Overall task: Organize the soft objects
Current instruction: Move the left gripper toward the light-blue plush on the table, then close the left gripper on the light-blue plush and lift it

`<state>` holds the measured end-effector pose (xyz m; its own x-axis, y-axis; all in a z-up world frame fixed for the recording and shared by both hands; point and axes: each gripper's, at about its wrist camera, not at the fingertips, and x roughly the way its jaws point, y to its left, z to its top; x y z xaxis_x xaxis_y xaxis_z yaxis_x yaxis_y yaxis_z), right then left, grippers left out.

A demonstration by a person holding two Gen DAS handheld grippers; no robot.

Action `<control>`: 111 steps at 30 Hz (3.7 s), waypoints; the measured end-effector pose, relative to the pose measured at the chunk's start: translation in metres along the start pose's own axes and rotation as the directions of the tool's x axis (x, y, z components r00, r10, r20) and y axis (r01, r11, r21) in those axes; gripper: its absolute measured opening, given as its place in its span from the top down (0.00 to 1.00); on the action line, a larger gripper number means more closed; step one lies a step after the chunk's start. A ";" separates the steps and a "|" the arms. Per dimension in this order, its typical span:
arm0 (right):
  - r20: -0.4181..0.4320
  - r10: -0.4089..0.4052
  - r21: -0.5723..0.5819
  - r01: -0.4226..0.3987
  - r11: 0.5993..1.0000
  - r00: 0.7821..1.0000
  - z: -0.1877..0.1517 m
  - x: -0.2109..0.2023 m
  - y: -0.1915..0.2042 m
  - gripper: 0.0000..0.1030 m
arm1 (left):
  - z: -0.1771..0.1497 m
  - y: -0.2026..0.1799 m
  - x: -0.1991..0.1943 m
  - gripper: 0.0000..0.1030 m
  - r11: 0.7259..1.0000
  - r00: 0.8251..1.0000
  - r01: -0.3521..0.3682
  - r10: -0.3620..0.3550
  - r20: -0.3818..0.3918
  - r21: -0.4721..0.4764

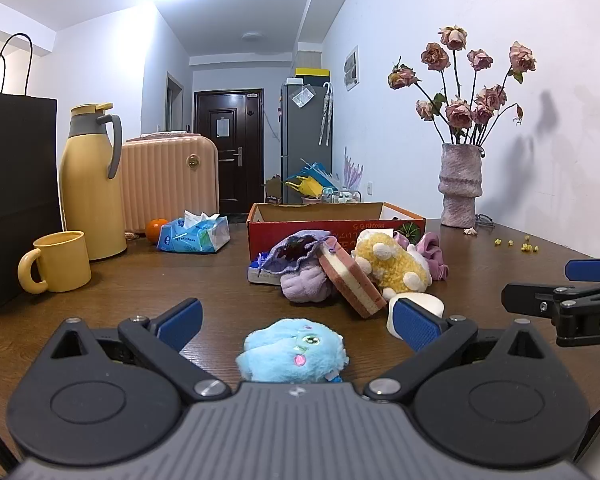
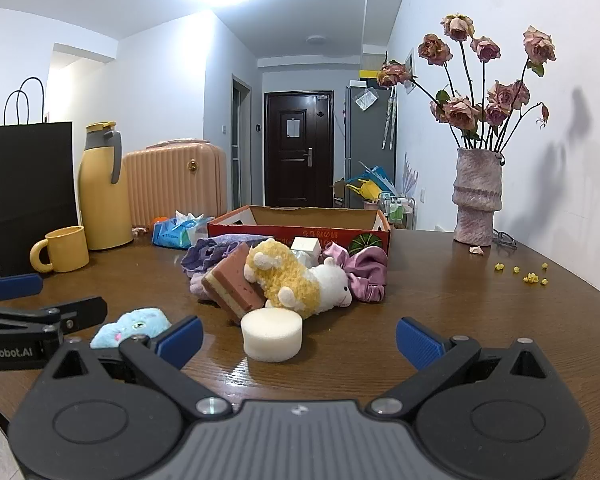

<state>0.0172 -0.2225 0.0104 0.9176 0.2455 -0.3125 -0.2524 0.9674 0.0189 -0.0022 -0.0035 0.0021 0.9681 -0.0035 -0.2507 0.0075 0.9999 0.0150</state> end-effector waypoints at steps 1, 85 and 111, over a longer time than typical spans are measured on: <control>0.000 0.000 0.000 0.000 1.000 1.000 0.000 0.000 0.001 0.00 | 0.002 -0.001 -0.001 0.00 1.000 1.000 0.000 0.000 -0.001 0.000; -0.033 -0.015 0.009 0.016 1.000 0.999 -0.010 0.014 -0.006 0.00 | -0.002 -0.001 0.013 0.00 1.000 0.999 0.007 -0.006 -0.042 0.019; -0.114 -0.050 0.000 0.050 0.999 0.992 -0.011 0.052 -0.015 0.00 | 0.002 0.008 0.106 0.00 0.998 0.938 -0.060 0.049 -0.344 -0.021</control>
<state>0.0652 -0.2248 -0.0164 0.8880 0.1881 -0.4196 -0.2057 0.9786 0.0033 0.1009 0.0038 -0.0225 0.8222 0.0510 -0.5669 -0.0554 0.9984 0.0095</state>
